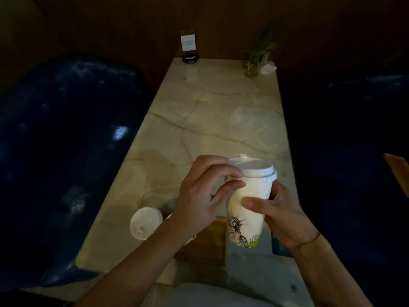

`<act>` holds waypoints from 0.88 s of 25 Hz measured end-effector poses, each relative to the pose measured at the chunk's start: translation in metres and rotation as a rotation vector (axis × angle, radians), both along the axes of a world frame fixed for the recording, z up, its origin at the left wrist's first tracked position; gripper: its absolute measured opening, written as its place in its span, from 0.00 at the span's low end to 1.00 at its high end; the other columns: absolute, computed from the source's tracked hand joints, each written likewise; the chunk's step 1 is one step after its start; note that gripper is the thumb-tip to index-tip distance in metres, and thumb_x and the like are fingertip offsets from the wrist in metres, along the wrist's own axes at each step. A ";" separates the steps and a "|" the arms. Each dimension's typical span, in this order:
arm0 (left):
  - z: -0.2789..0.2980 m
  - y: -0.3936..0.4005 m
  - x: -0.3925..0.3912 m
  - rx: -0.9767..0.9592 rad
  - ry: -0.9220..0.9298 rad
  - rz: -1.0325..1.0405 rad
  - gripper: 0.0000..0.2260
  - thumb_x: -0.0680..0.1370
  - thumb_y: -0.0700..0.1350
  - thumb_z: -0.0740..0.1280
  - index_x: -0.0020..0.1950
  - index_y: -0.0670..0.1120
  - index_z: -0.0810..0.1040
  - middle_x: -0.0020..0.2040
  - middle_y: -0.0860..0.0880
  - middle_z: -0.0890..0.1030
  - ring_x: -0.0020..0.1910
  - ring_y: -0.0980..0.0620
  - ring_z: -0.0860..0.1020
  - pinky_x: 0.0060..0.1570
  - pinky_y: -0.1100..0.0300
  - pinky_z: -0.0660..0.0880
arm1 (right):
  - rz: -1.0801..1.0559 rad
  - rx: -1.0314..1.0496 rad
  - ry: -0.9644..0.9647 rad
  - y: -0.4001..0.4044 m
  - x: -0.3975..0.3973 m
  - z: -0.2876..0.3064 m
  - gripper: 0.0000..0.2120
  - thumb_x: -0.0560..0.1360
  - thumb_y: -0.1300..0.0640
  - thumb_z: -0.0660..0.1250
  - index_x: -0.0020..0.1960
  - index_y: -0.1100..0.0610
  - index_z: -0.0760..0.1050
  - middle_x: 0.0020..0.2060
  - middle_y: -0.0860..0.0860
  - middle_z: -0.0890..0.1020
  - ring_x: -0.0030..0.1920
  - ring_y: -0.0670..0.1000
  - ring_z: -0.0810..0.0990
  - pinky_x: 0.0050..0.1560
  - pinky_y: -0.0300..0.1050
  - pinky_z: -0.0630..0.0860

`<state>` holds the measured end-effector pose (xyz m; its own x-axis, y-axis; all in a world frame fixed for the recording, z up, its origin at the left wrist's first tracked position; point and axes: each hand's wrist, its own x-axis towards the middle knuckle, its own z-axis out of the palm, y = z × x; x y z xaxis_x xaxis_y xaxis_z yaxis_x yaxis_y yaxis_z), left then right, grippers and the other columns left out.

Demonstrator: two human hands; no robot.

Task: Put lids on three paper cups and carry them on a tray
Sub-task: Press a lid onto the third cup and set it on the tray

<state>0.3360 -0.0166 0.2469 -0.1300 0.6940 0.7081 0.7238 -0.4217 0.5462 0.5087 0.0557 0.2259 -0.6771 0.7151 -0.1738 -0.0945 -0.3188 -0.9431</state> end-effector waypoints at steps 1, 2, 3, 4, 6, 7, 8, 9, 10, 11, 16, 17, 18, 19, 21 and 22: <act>0.001 -0.001 0.000 -0.006 -0.015 -0.011 0.08 0.75 0.43 0.71 0.47 0.38 0.83 0.47 0.43 0.80 0.47 0.48 0.79 0.51 0.58 0.77 | 0.014 -0.008 0.007 0.001 0.002 0.001 0.23 0.59 0.60 0.78 0.54 0.56 0.81 0.48 0.58 0.87 0.49 0.56 0.86 0.44 0.45 0.82; 0.002 -0.001 -0.001 -0.015 -0.028 -0.018 0.08 0.75 0.43 0.71 0.47 0.37 0.82 0.47 0.43 0.80 0.48 0.49 0.79 0.51 0.59 0.77 | 0.026 -0.016 0.011 0.001 0.003 0.002 0.24 0.59 0.59 0.77 0.55 0.57 0.81 0.49 0.59 0.87 0.49 0.56 0.86 0.44 0.46 0.82; 0.002 -0.002 -0.002 -0.024 -0.040 -0.022 0.08 0.75 0.42 0.71 0.47 0.37 0.82 0.47 0.43 0.80 0.48 0.50 0.79 0.52 0.60 0.77 | 0.037 -0.025 0.012 0.002 0.004 0.004 0.25 0.59 0.58 0.77 0.56 0.58 0.81 0.50 0.59 0.86 0.49 0.57 0.86 0.44 0.46 0.82; 0.003 -0.003 -0.002 -0.030 -0.051 -0.026 0.08 0.76 0.42 0.71 0.48 0.37 0.82 0.48 0.43 0.80 0.49 0.51 0.79 0.53 0.61 0.76 | 0.046 -0.030 0.013 0.003 0.005 0.005 0.26 0.59 0.58 0.76 0.57 0.59 0.80 0.50 0.60 0.86 0.50 0.57 0.86 0.44 0.47 0.82; 0.003 -0.004 -0.004 -0.039 -0.057 -0.031 0.08 0.76 0.43 0.70 0.48 0.38 0.82 0.48 0.44 0.80 0.49 0.52 0.79 0.53 0.62 0.76 | 0.054 -0.035 0.017 0.006 0.006 0.006 0.30 0.60 0.61 0.76 0.62 0.61 0.76 0.52 0.61 0.85 0.51 0.58 0.85 0.45 0.49 0.82; 0.003 -0.004 -0.005 -0.046 -0.054 -0.028 0.08 0.77 0.43 0.70 0.49 0.38 0.82 0.48 0.44 0.80 0.49 0.51 0.79 0.53 0.62 0.76 | 0.048 -0.044 0.016 0.007 0.006 0.006 0.33 0.61 0.63 0.76 0.65 0.61 0.73 0.53 0.61 0.85 0.51 0.59 0.85 0.46 0.51 0.82; 0.002 -0.005 -0.005 -0.053 -0.049 -0.020 0.07 0.77 0.42 0.70 0.49 0.38 0.82 0.48 0.44 0.80 0.48 0.51 0.79 0.52 0.62 0.76 | 0.037 -0.059 0.012 0.007 0.006 0.005 0.35 0.61 0.64 0.75 0.67 0.59 0.70 0.53 0.60 0.85 0.52 0.59 0.85 0.46 0.53 0.82; 0.001 -0.005 -0.005 -0.056 -0.044 -0.007 0.07 0.77 0.42 0.70 0.49 0.38 0.82 0.48 0.44 0.79 0.48 0.50 0.79 0.52 0.60 0.76 | 0.025 -0.072 0.004 0.008 0.005 0.005 0.37 0.60 0.64 0.76 0.67 0.56 0.68 0.52 0.59 0.85 0.52 0.59 0.85 0.46 0.53 0.82; -0.001 -0.004 -0.005 -0.058 -0.037 0.008 0.07 0.77 0.42 0.70 0.48 0.38 0.82 0.47 0.44 0.79 0.48 0.49 0.79 0.51 0.59 0.77 | 0.020 -0.077 -0.008 0.008 0.004 0.005 0.38 0.59 0.63 0.77 0.66 0.54 0.67 0.51 0.57 0.86 0.51 0.58 0.85 0.45 0.52 0.83; -0.002 -0.004 -0.005 -0.061 -0.028 0.023 0.07 0.77 0.42 0.71 0.48 0.38 0.82 0.47 0.44 0.79 0.48 0.49 0.79 0.51 0.58 0.77 | 0.018 -0.072 -0.021 0.007 0.003 0.005 0.38 0.58 0.62 0.78 0.65 0.53 0.67 0.49 0.56 0.87 0.50 0.57 0.86 0.44 0.50 0.83; -0.009 -0.004 -0.001 -0.042 0.053 0.095 0.07 0.77 0.41 0.71 0.48 0.38 0.83 0.47 0.44 0.79 0.47 0.49 0.78 0.50 0.57 0.77 | -0.048 0.007 -0.078 0.005 -0.004 0.002 0.37 0.59 0.62 0.78 0.65 0.52 0.69 0.50 0.60 0.86 0.51 0.60 0.85 0.47 0.55 0.84; -0.010 -0.004 0.001 -0.045 0.065 0.104 0.06 0.77 0.41 0.71 0.48 0.37 0.83 0.47 0.44 0.79 0.48 0.49 0.79 0.50 0.57 0.77 | -0.057 0.041 -0.096 0.003 -0.006 0.000 0.38 0.58 0.61 0.78 0.65 0.53 0.69 0.51 0.59 0.85 0.52 0.60 0.85 0.48 0.55 0.84; -0.010 -0.003 0.002 -0.047 0.084 0.107 0.06 0.76 0.41 0.71 0.48 0.37 0.83 0.48 0.44 0.79 0.48 0.48 0.79 0.50 0.56 0.77 | -0.066 0.081 -0.116 0.001 -0.009 -0.001 0.38 0.57 0.59 0.79 0.65 0.54 0.70 0.53 0.58 0.84 0.53 0.59 0.84 0.49 0.54 0.84; -0.009 -0.001 0.005 -0.042 0.111 0.107 0.06 0.77 0.41 0.71 0.47 0.38 0.83 0.49 0.46 0.78 0.48 0.48 0.78 0.50 0.55 0.77 | -0.077 0.120 -0.132 -0.001 -0.012 -0.002 0.39 0.56 0.57 0.80 0.65 0.55 0.70 0.54 0.58 0.83 0.53 0.58 0.84 0.49 0.53 0.84; -0.009 0.001 0.011 -0.021 0.172 0.102 0.07 0.77 0.42 0.69 0.47 0.39 0.83 0.49 0.48 0.76 0.47 0.47 0.78 0.49 0.55 0.78 | -0.109 0.223 -0.171 -0.004 -0.017 -0.003 0.41 0.54 0.52 0.80 0.64 0.56 0.71 0.55 0.57 0.82 0.54 0.57 0.83 0.51 0.51 0.83; -0.009 0.002 0.014 -0.014 0.195 0.098 0.07 0.78 0.42 0.69 0.47 0.39 0.83 0.49 0.47 0.77 0.46 0.47 0.78 0.48 0.54 0.78 | -0.137 0.287 -0.215 -0.004 -0.018 -0.004 0.42 0.53 0.49 0.81 0.64 0.57 0.71 0.55 0.56 0.82 0.55 0.55 0.82 0.53 0.50 0.82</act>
